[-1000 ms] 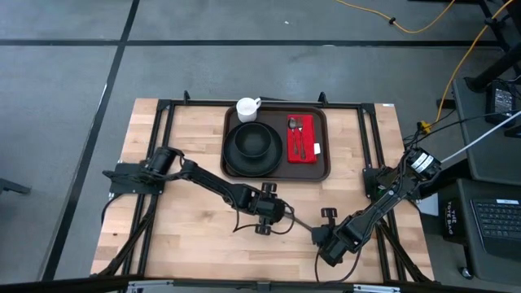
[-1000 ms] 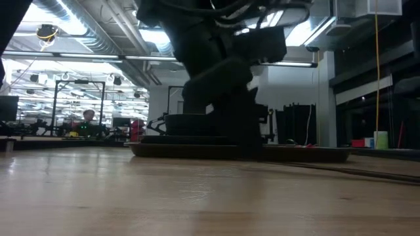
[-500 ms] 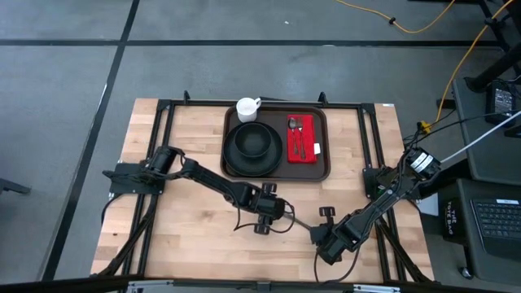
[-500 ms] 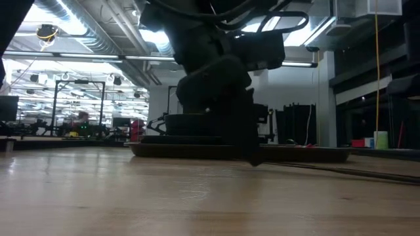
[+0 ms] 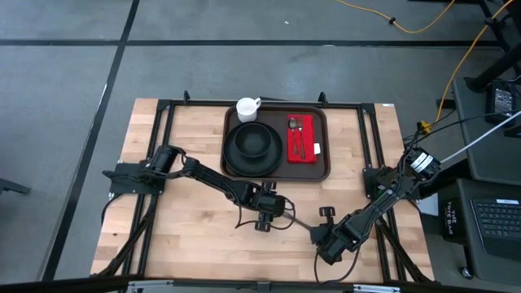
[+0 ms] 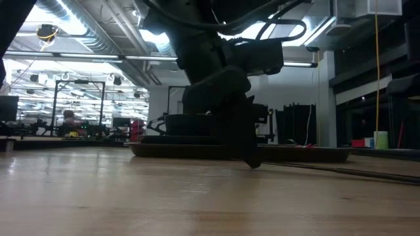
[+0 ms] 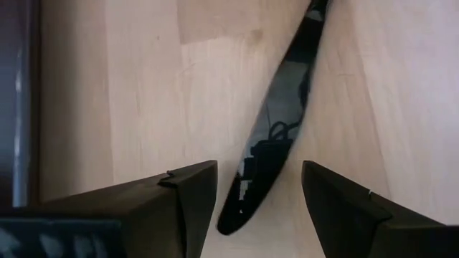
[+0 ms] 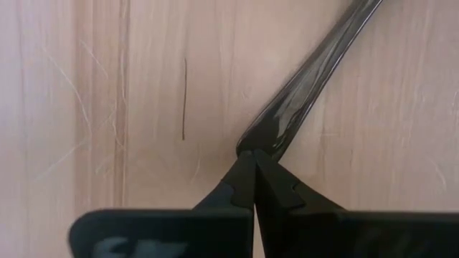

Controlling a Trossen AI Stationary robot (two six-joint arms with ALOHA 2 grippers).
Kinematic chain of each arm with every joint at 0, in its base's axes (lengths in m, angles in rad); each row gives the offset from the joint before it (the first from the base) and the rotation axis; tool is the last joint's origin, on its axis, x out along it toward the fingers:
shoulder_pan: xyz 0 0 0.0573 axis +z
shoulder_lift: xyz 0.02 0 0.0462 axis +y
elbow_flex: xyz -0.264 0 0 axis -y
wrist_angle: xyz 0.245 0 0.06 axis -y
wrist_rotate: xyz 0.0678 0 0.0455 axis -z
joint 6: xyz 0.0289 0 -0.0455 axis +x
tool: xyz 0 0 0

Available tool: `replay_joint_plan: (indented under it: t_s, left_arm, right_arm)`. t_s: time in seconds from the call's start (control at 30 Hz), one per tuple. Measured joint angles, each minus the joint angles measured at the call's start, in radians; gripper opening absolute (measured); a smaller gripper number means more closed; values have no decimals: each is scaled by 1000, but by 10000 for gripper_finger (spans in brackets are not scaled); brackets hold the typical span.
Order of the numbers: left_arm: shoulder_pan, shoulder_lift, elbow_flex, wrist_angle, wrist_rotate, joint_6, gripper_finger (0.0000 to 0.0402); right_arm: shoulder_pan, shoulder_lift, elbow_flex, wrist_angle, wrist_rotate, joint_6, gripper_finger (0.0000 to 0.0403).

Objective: Set up tray
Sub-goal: Put the black knife on the red napkin to the right of the black fork

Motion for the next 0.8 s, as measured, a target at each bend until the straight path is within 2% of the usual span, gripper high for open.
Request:
replay_joint_plan:
  t_s: [0.3,0.8]
  left_arm:
    - [15,0,0,-14,4,0,194]
    - [28,23,4,-14,65,-2,188]
  right_arm:
    - [0,0,0,0,7,0,3]
    - [0,0,0,0,9,0,3]
